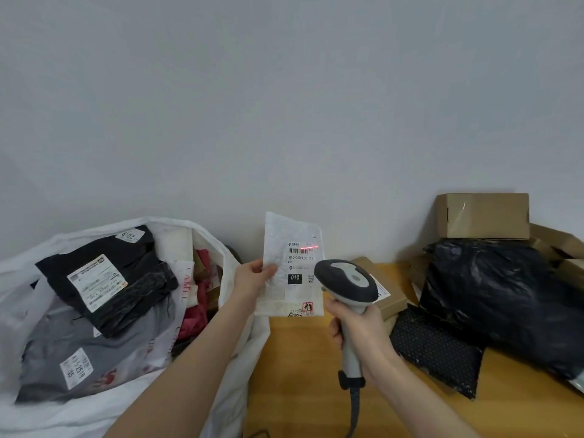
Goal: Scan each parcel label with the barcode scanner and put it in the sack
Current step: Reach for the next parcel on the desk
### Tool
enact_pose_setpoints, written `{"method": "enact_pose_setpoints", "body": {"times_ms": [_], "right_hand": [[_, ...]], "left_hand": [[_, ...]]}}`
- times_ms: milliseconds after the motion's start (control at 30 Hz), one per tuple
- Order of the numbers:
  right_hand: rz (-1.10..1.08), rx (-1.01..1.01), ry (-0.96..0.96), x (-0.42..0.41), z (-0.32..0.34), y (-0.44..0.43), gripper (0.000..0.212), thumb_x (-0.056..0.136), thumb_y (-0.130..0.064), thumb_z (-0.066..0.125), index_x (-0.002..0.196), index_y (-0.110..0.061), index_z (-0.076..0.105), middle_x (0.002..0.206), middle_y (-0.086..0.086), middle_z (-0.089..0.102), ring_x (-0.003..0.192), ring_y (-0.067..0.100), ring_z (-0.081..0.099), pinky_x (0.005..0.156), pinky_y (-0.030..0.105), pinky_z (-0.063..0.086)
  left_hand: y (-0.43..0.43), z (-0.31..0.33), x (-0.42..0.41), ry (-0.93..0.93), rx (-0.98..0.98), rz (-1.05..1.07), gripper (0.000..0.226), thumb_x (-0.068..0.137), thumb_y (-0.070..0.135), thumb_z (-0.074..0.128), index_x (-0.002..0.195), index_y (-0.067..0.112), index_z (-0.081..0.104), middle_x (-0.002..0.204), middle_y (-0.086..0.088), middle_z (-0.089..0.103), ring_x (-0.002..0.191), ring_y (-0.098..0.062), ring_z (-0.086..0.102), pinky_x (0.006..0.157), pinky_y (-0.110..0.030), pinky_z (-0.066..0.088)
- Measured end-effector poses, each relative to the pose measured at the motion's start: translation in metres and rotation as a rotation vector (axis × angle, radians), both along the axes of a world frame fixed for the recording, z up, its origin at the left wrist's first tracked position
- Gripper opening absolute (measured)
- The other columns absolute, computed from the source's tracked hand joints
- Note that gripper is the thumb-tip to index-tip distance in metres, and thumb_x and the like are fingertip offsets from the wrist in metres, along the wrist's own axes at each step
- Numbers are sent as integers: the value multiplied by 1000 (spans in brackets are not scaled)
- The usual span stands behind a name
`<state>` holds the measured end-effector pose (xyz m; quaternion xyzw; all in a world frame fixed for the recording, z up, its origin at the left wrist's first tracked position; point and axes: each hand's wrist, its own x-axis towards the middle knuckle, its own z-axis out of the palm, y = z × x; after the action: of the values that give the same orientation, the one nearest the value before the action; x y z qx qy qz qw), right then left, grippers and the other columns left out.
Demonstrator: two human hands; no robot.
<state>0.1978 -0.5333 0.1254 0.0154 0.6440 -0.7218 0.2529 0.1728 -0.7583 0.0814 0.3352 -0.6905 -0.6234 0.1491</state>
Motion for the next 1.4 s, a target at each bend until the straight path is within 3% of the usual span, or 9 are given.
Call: {"method": "enact_pose_setpoints", "body": {"times_ms": [133, 300, 467, 600, 767, 933, 1167, 1300, 1400], "right_hand": [[16, 13, -17, 2, 1, -1, 17, 84, -16, 70, 76, -4, 63, 52, 8, 57, 45, 17, 48, 50, 30, 40], [52, 14, -30, 4, 4, 1, 16, 85, -16, 69, 77, -5, 61, 53, 8, 55, 45, 16, 46, 48, 28, 39], [57, -18, -63, 6, 7, 2, 14, 86, -15, 68, 80, -6, 59, 53, 7, 53, 43, 14, 45, 45, 26, 38], [61, -35, -76, 4, 9, 6, 13, 87, -15, 67, 82, -6, 59, 54, 6, 53, 43, 14, 45, 44, 26, 38], [65, -40, -82, 2, 10, 10, 16, 87, -15, 67, 76, -6, 59, 53, 6, 53, 43, 15, 44, 46, 27, 38], [65, -33, -79, -2, 12, 13, 22, 87, -14, 67, 69, -6, 58, 52, 7, 52, 42, 16, 43, 46, 27, 37], [82, -46, -73, -11, 11, 15, 21, 86, -15, 68, 69, -7, 58, 51, 6, 53, 41, 15, 44, 46, 26, 39], [117, -83, -37, -27, 16, 1, 13, 87, -14, 68, 84, -4, 61, 55, 7, 58, 42, 14, 48, 45, 26, 41], [180, -104, -3, -37, 30, -36, 10, 87, -12, 68, 87, -4, 62, 56, 10, 59, 43, 15, 47, 45, 26, 40]], "left_hand": [[-3, -2, 3, -8, 18, 3, 6, 88, 7, 67, 84, 11, 68, 83, -6, 68, 82, -24, 62, 82, -40, 52], [-3, -3, 6, -12, 39, 18, 7, 89, 8, 66, 86, 14, 66, 85, -4, 69, 83, -25, 65, 84, -43, 54], [0, -1, 6, 3, 52, 27, 5, 90, 9, 64, 95, 9, 67, 83, -1, 69, 77, -19, 64, 77, -37, 55], [2, 0, 5, 1, 40, 23, 8, 91, 10, 64, 85, 16, 66, 84, -2, 69, 81, -21, 64, 81, -40, 55], [8, 2, 4, 13, 27, 18, 16, 91, 8, 64, 78, 17, 65, 79, -2, 67, 76, -21, 62, 76, -37, 53], [12, 5, 1, -2, 5, 17, 16, 90, 9, 65, 76, 18, 65, 80, -3, 66, 85, -25, 60, 89, -47, 51], [15, 7, -3, -28, 13, 23, 12, 89, 12, 66, 79, 18, 67, 91, -10, 70, 91, -30, 64, 92, -54, 51], [9, 21, -2, -7, -8, 36, 10, 91, 13, 64, 83, 18, 67, 90, -5, 71, 91, -26, 65, 90, -46, 54], [-17, 45, 12, 56, -64, 115, 7, 92, 12, 63, 86, 13, 67, 80, 1, 67, 80, -18, 63, 76, -31, 54]]}}
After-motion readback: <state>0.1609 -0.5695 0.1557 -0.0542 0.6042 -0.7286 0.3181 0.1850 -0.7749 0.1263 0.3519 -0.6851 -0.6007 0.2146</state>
